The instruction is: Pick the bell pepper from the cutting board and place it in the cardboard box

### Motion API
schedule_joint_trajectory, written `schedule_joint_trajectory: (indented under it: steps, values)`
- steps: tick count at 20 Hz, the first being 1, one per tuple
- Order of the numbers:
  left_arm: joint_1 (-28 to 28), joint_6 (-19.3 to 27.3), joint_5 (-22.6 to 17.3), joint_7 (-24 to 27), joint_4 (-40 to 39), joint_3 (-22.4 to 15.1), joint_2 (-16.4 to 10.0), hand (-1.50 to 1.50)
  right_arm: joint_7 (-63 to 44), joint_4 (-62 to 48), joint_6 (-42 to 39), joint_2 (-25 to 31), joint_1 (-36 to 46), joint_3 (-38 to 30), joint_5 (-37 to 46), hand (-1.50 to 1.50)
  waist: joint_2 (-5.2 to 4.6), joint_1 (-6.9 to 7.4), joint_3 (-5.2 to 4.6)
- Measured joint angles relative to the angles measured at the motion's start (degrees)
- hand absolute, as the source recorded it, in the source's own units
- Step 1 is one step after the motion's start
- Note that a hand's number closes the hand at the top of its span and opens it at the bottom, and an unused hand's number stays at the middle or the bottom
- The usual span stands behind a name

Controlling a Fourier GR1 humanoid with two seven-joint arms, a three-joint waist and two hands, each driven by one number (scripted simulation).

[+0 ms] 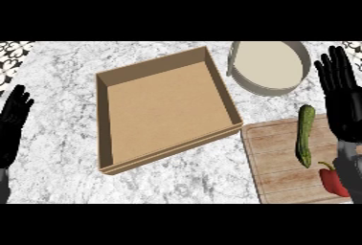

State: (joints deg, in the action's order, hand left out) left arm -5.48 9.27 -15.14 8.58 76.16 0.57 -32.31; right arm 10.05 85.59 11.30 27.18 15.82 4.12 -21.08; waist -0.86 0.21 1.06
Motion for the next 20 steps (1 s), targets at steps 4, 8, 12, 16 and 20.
schedule_joint_trajectory:
  steps: [4, 8, 12, 16, 20]
  values:
    - [0.85, 2.48, 3.6, -2.47, -0.14, -0.42, -1.34, 0.0, 2.09, 0.33, -9.2, 3.73, -5.27, 0.69, -1.2, -1.5, 0.57, -0.58, -0.61]
    - [1.8, 4.25, 6.38, -4.37, -1.39, -0.89, -2.93, 0.0, 5.31, 2.66, -17.52, 14.77, -7.85, 2.41, 5.87, -1.5, 1.24, -1.29, -1.39]
    - [2.93, 5.83, 8.48, -5.53, -2.43, -2.46, -2.04, 0.0, 16.95, -0.44, -19.49, 21.24, -14.23, 4.6, 16.48, -1.5, 0.91, -2.08, -1.06]
    - [2.03, 7.26, 10.54, -8.04, -2.06, -4.34, -0.85, 0.0, 34.13, -9.33, -25.91, 22.81, -18.86, 2.19, 15.24, -1.5, 0.71, -1.62, -0.8]
    - [0.83, 7.7, 11.71, -10.19, -1.15, -5.07, -0.45, 0.0, 44.78, -17.41, -25.84, 26.12, -19.46, 0.11, 18.9, -1.5, 0.68, -0.68, -0.78]
